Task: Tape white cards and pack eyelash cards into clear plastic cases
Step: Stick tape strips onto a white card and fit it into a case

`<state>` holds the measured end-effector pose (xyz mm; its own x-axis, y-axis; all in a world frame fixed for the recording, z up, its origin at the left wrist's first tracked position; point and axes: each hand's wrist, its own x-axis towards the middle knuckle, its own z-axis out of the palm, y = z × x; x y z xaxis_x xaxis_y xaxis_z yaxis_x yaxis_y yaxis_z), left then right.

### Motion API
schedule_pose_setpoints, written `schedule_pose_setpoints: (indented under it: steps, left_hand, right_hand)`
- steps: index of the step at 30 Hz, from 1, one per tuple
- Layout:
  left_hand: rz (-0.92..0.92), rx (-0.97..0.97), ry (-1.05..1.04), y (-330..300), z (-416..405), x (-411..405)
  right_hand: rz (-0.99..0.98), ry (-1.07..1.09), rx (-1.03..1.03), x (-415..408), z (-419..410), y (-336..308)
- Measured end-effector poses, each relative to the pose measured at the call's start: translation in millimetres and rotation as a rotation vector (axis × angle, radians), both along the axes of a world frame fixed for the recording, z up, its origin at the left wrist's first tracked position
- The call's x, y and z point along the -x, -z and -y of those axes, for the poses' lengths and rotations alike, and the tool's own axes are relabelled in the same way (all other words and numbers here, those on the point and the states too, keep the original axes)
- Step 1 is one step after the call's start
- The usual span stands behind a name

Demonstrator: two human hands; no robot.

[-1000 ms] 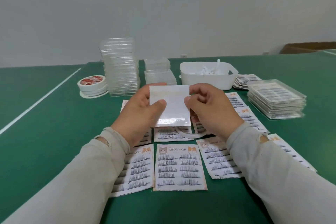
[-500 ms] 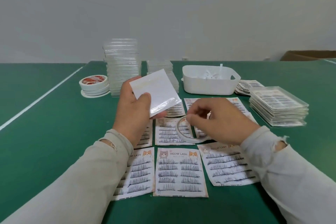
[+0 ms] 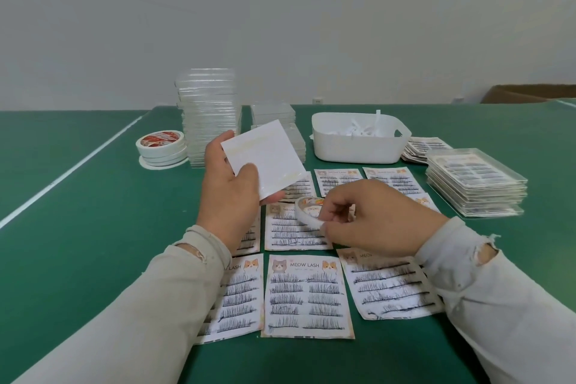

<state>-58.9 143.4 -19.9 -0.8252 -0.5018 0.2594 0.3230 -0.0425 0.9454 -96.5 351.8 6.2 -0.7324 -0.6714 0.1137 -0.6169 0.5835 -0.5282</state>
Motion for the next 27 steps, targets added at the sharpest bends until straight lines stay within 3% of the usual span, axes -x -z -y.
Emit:
schedule_pose_setpoints:
  steps: [6,12,15,17,27]
  left_hand:
    - [-0.008,0.147,-0.075,1.9,3.1,-1.3]
    - [-0.026,0.358,-0.031,-0.4,-1.3,-3.5]
    - [0.034,0.435,0.106,-0.5,-9.5,-8.1]
    - [0.043,0.438,0.186,0.9,-15.5,-10.3]
    - [0.061,0.393,0.329,1.0,-18.6,-14.1]
  right_hand:
    - [0.057,0.061,0.446,1.5,-4.3,-1.9]
    - [0.473,0.038,0.765,1.5,-0.9,-3.2]
    - [0.673,0.03,0.781,1.4,2.8,-1.4]
    - [0.707,0.024,0.762,1.0,4.1,-2.0]
    - [0.381,0.068,0.598,-2.1,5.1,-2.7]
